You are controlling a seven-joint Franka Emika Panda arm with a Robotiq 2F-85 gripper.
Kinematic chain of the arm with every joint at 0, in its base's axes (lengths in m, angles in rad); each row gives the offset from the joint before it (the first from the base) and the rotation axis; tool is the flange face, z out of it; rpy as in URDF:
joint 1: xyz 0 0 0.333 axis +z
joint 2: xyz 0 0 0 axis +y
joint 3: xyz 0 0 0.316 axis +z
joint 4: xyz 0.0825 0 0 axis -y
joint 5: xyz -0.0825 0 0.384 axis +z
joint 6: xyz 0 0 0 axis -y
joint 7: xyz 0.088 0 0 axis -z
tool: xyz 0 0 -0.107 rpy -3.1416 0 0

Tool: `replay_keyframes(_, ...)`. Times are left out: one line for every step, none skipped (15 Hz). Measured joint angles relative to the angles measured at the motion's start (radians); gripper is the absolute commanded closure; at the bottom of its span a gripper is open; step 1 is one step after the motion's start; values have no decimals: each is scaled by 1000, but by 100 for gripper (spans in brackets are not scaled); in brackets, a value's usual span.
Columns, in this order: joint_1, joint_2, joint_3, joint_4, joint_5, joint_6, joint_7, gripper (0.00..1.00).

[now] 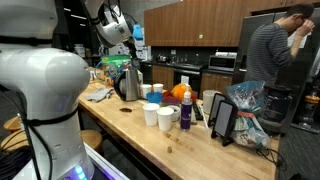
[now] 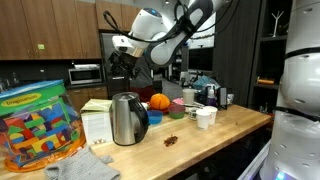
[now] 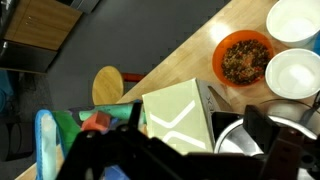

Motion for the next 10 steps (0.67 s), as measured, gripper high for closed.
replay_keyframes(-1, -14, 0, -2, 1, -25, 0, 0)
replay_keyframes(-1, -29, 0, -3, 3, -51, 0, 0)
replay_keyframes(-3, -44, -2, -5, 10, -75, -2, 0)
replay_keyframes(-4, -60, -4, -8, 21, -98, -5, 0)
replay_keyframes(-5, -76, -7, -13, 34, -123, -7, 0)
replay_keyframes(-5, -94, -10, -20, 51, -152, -13, 0)
replay_keyframes(-5, -112, -14, -31, 73, -182, -23, 0)
replay_keyframes(-6, -130, -17, -42, 88, -212, -27, 0)
replay_keyframes(-9, -146, -19, -54, 98, -241, -27, 0)
replay_keyframes(-12, -161, -21, -66, 106, -269, -27, 0)
